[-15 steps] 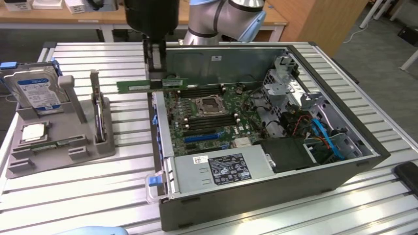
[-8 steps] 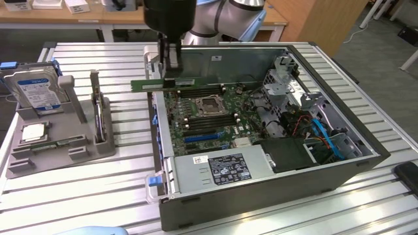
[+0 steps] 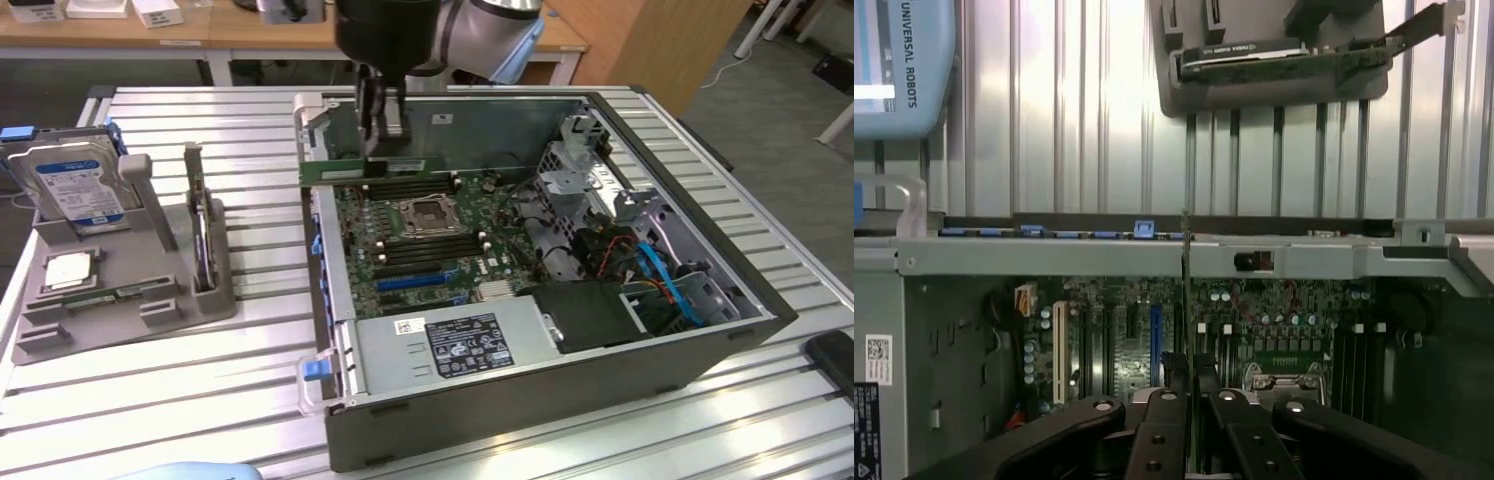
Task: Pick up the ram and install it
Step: 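Pick up the ram and move it above insertion slot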
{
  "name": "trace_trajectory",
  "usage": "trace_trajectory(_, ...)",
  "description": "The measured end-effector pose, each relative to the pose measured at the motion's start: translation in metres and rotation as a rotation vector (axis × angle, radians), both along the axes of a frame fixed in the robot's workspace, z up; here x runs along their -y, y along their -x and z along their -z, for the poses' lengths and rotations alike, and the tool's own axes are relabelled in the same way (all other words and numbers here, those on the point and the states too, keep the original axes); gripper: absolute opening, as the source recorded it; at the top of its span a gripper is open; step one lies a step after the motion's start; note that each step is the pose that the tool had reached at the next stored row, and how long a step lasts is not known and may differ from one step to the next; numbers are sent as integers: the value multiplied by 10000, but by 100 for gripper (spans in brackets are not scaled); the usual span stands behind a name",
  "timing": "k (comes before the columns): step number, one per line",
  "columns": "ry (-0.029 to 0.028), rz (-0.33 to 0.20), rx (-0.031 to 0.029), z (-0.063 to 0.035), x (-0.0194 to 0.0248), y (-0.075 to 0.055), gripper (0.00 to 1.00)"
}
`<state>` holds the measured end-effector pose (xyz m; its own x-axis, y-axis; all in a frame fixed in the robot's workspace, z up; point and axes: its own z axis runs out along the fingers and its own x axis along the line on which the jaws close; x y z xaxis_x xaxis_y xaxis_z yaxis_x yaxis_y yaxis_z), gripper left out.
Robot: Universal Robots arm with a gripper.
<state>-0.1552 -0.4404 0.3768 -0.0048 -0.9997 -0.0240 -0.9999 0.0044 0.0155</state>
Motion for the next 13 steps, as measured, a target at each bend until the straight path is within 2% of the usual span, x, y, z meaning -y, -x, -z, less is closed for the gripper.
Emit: trace_trajectory(13, -1, -1, -40, 0, -13, -460, 14)
